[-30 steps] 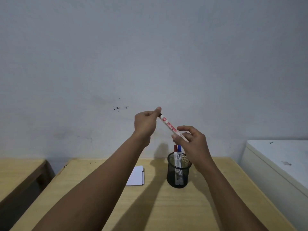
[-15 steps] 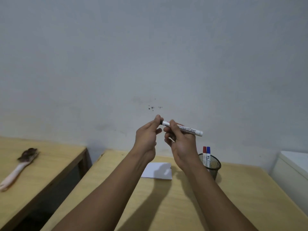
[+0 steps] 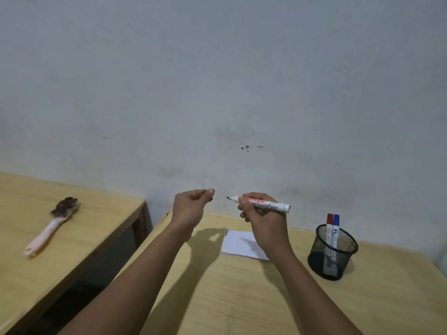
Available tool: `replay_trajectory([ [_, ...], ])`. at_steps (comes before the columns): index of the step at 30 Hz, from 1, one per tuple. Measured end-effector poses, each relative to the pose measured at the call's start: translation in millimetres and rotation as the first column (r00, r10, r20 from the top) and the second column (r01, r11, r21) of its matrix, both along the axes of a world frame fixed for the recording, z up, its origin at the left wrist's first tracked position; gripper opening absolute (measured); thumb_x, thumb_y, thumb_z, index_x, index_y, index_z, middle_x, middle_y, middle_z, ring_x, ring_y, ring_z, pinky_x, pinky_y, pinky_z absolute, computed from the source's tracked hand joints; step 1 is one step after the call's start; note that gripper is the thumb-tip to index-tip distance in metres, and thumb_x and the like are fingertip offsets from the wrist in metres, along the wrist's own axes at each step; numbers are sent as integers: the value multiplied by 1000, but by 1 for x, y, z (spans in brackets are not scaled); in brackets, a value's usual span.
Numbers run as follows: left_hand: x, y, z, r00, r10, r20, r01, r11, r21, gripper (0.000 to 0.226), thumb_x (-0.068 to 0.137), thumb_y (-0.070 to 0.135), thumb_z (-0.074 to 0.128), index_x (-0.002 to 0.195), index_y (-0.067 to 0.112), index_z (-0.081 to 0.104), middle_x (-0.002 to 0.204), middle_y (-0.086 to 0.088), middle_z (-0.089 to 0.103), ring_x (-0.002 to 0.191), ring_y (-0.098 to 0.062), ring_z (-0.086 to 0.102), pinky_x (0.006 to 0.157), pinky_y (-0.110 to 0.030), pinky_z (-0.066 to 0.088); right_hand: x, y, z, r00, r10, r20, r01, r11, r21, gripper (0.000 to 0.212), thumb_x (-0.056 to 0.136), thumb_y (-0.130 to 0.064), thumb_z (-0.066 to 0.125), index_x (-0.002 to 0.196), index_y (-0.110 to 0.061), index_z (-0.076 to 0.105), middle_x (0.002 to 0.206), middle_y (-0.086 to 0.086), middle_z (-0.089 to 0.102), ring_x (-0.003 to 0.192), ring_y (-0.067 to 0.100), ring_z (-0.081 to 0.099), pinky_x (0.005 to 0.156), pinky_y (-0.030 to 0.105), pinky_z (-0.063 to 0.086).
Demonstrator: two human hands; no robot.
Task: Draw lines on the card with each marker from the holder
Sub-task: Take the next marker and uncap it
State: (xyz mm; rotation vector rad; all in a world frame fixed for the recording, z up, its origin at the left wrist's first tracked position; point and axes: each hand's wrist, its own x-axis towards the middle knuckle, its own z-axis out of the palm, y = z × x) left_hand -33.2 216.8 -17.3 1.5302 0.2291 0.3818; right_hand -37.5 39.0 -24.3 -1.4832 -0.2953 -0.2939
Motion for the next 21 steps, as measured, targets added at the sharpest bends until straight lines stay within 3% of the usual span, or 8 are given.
replay_trajectory([
  [2,11,10,-25,998,57,-19,-49,958,282,14,79,47,78,84,36,73,83,15,74,89,-4,68,87,-35,44,11,-2,-14,998,-4,-59,3,1000,-9,9,91,-17,73,95,-9,72,76,4,74,66,15,66,67,28,55],
  [4,21,15,-46,989,133,-68,-74,832,549,19,75,53,78,79,37,69,76,19,70,79,8,58,84,-36,30,22,-2,-30,994,-7,-111,3,999,-32,8,92,-17,73,94,-9,72,74,0,74,66,13,67,65,24,54],
  [6,29,15,-62,987,134,-88,-43,753,657,20,76,52,78,76,35,68,72,23,64,77,8,54,80,-36,21,32,0,-46,988,-20,-155,12,999,-53,8,91,-17,74,92,-10,72,73,0,74,64,11,66,64,23,54],
  [11,50,8,-96,982,95,-165,32,774,633,10,81,49,75,78,41,69,74,32,63,107,-18,54,71,-26,18,56,6,-73,974,-55,-219,29,993,-118,9,88,-22,77,90,-14,73,84,9,76,69,13,68,67,31,54],
  [13,57,6,-100,981,107,-161,28,743,668,8,82,48,72,81,40,70,76,31,62,107,-13,52,74,-28,15,65,6,-80,974,-75,-215,38,985,-171,9,88,-23,77,88,-16,73,81,7,76,68,13,68,69,36,55],
  [17,63,7,-106,984,103,-144,27,713,700,8,81,46,73,80,39,71,71,28,59,85,8,46,85,-34,17,74,6,-95,967,-91,-238,42,978,-203,12,87,-27,77,88,-16,74,79,5,76,68,14,68,70,38,55],
  [21,61,6,-108,986,95,-138,41,660,751,16,80,51,72,90,38,73,85,23,69,100,0,56,85,-36,19,75,6,-102,961,-109,-254,58,978,-198,13,88,-25,76,91,-13,75,83,4,77,71,14,70,73,40,57],
])
